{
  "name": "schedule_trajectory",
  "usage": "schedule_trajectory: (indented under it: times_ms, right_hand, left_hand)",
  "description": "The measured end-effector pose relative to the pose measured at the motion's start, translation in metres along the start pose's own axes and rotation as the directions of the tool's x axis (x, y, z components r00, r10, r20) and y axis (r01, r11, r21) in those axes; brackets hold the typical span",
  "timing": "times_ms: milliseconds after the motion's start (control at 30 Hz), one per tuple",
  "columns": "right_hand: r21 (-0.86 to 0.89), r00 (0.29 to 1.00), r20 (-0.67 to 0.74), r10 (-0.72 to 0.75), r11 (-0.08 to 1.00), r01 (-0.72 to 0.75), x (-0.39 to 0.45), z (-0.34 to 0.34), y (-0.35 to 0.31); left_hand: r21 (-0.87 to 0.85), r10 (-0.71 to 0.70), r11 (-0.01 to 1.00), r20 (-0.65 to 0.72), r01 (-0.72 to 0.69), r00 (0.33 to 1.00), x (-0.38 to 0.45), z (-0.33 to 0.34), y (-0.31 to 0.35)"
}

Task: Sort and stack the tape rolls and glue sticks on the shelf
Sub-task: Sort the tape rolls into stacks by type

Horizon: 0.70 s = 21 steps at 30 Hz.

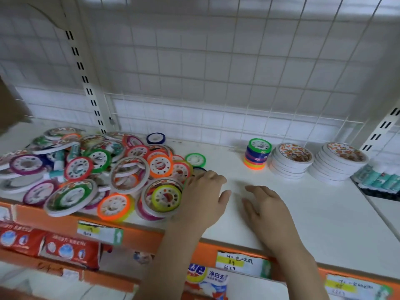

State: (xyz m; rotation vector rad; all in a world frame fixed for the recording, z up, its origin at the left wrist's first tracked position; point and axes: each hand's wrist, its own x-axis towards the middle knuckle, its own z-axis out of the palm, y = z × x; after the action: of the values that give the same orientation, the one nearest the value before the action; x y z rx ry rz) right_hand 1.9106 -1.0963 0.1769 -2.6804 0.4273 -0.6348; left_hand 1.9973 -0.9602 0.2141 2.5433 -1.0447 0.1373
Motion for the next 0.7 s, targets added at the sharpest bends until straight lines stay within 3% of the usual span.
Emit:
schedule_trajectory:
  times_ms: [400, 700]
  right_hand:
    - [0.067, 0.986, 0.062, -0.154, 0.986, 0.15, 0.006, 0.042, -0.086]
    - [-0.015, 0.993, 0.066, -0.102, 0.995, 0.103, 0.008, 0.043, -0.087]
  left_hand:
    - [0.016, -0.034, 0.999, -0.064, 0.035, 0.997, -0.04, -0.049, -0.091]
    - [-0.003, 0.012, 1.0, -0.062, -0.012, 0.998, -0.037, -0.049, -0.089]
